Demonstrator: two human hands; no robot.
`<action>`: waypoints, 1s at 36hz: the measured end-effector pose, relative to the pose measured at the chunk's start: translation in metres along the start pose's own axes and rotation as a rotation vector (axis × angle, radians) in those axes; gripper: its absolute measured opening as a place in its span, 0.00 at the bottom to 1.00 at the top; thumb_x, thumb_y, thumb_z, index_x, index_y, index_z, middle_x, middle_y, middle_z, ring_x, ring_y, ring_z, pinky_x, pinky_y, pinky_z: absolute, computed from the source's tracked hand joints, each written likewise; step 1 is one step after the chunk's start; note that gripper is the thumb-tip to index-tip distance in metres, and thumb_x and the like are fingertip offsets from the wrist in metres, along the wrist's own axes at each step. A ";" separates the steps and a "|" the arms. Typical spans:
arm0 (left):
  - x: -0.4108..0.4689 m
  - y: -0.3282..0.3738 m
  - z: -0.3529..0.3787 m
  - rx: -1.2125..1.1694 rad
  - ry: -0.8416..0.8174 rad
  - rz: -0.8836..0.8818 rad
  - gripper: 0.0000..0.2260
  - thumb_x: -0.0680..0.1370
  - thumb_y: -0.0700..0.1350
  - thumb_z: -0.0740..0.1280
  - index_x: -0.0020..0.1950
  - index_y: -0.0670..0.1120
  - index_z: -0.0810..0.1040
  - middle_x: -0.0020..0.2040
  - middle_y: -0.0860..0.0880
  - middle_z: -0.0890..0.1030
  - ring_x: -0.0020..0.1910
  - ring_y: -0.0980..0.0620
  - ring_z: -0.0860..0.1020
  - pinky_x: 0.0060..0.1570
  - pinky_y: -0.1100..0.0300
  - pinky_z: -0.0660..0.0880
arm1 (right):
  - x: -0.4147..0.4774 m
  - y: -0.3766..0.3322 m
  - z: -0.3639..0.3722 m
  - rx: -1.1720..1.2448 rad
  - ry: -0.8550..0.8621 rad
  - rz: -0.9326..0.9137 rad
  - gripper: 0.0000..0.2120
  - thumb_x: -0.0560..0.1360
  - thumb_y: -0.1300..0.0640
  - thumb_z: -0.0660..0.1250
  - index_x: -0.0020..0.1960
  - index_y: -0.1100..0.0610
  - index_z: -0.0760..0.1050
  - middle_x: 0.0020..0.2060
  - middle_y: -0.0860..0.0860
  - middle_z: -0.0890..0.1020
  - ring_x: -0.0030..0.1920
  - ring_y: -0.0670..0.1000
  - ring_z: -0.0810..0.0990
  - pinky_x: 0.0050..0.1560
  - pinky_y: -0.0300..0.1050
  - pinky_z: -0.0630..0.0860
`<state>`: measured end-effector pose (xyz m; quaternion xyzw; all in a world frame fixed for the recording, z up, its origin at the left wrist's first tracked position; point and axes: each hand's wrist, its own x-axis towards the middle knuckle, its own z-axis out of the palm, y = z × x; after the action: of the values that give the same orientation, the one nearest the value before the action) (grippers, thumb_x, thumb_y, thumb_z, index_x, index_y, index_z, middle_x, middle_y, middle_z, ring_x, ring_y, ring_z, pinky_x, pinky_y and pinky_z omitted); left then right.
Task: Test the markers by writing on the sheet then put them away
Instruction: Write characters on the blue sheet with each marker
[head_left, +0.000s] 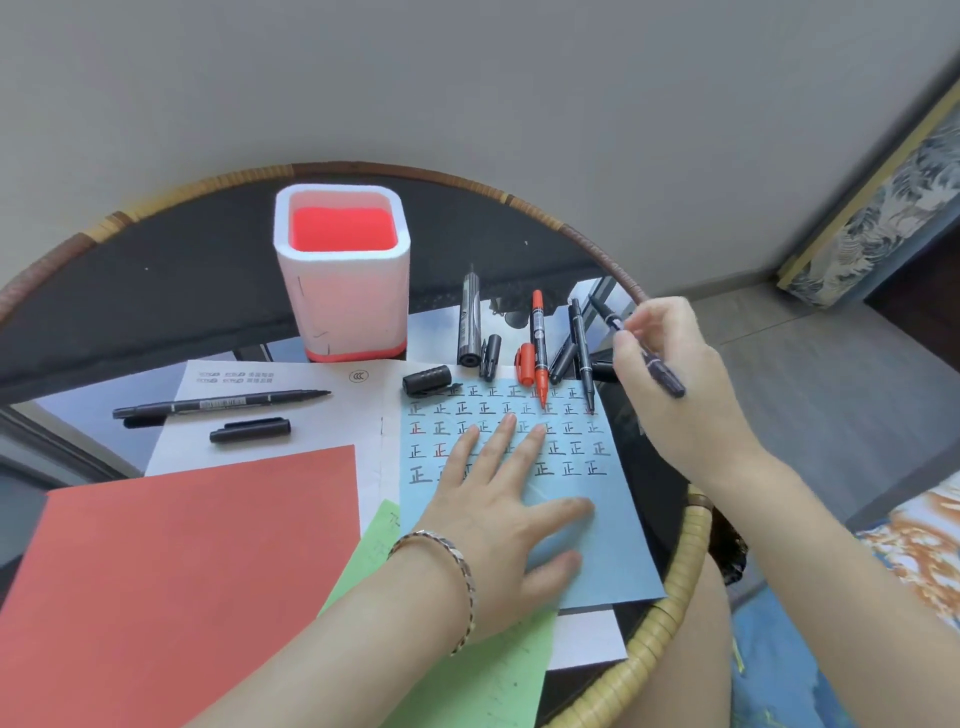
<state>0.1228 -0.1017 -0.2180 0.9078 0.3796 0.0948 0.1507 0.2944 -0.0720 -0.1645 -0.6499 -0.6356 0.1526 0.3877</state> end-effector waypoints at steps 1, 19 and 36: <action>0.000 -0.002 0.001 -0.008 -0.018 0.016 0.26 0.69 0.62 0.43 0.65 0.64 0.63 0.76 0.44 0.46 0.74 0.42 0.40 0.64 0.55 0.28 | 0.006 -0.002 0.002 -0.079 -0.028 -0.068 0.05 0.77 0.56 0.61 0.44 0.49 0.65 0.37 0.52 0.77 0.39 0.47 0.75 0.38 0.32 0.69; -0.001 -0.004 -0.006 -0.060 -0.077 0.059 0.29 0.67 0.62 0.40 0.66 0.65 0.61 0.76 0.46 0.41 0.73 0.45 0.35 0.56 0.59 0.20 | 0.043 -0.006 0.045 -0.440 -0.154 -0.151 0.15 0.75 0.65 0.58 0.56 0.55 0.78 0.46 0.54 0.79 0.47 0.55 0.76 0.54 0.51 0.71; -0.001 -0.004 -0.008 -0.065 -0.096 0.057 0.27 0.69 0.62 0.42 0.67 0.66 0.60 0.76 0.46 0.40 0.73 0.45 0.34 0.57 0.58 0.21 | 0.065 -0.019 0.049 -0.566 -0.282 0.353 0.20 0.71 0.53 0.65 0.27 0.56 0.58 0.23 0.49 0.63 0.24 0.50 0.62 0.26 0.39 0.57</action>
<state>0.1175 -0.0985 -0.2120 0.9164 0.3427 0.0676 0.1952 0.2562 0.0021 -0.1640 -0.8037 -0.5781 0.1233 0.0685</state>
